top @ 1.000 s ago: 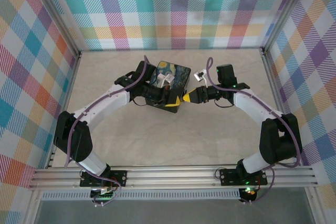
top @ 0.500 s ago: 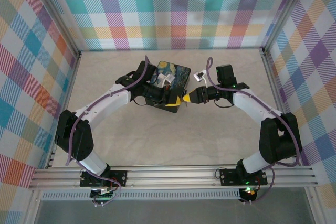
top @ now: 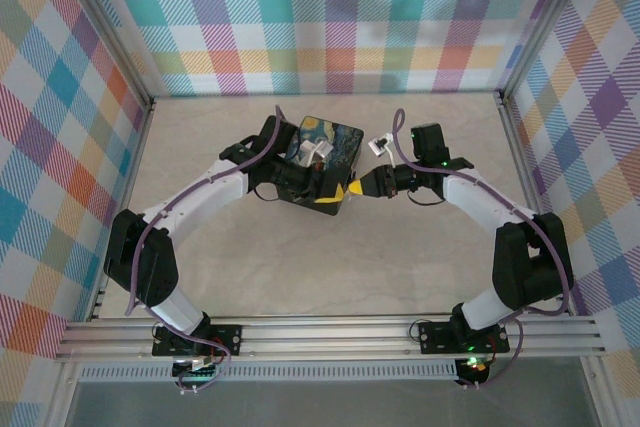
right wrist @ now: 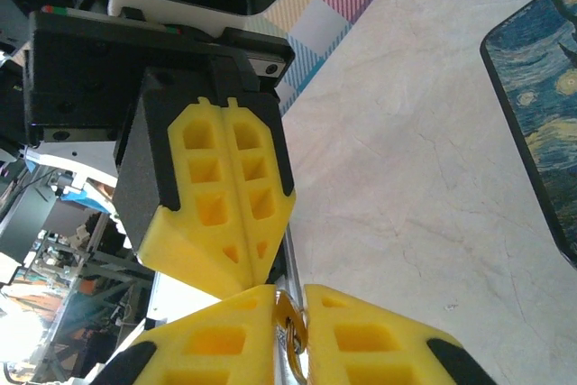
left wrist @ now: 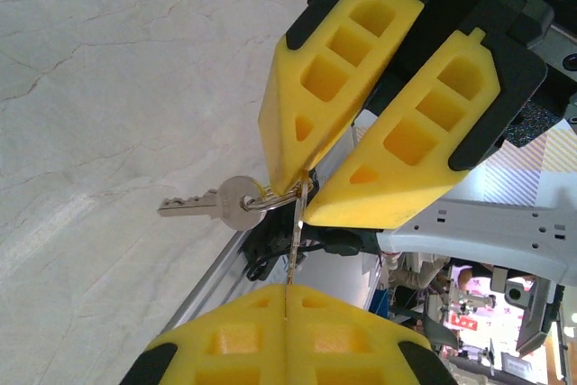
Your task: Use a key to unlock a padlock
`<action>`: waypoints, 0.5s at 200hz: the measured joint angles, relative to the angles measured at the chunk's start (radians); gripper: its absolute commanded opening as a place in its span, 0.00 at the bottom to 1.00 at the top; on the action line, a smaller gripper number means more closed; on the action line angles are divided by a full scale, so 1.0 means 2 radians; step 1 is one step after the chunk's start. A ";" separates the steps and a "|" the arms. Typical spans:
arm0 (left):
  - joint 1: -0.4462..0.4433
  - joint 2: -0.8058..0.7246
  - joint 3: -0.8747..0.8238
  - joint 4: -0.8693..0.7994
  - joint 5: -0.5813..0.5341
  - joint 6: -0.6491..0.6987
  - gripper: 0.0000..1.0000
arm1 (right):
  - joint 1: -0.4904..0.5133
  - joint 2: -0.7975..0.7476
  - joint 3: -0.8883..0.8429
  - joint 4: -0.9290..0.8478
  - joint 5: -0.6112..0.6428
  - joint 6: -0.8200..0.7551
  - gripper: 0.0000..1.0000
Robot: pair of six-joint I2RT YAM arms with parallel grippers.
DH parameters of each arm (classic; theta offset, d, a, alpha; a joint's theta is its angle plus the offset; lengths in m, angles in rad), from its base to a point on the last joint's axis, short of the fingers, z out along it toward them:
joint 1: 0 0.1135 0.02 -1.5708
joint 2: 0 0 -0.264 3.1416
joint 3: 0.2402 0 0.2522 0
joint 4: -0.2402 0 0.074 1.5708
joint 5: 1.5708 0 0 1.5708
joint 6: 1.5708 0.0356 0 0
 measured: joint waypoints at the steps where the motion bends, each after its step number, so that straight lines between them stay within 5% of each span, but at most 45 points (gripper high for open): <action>1: 0.000 0.000 0.000 0.000 0.000 0.000 0.00 | 0.000 0.000 0.000 0.000 0.000 0.000 0.12; 100: 0.016 0.000 0.000 0.000 0.002 -0.006 0.00 | 0.001 -0.023 -0.053 0.077 -0.009 0.060 0.00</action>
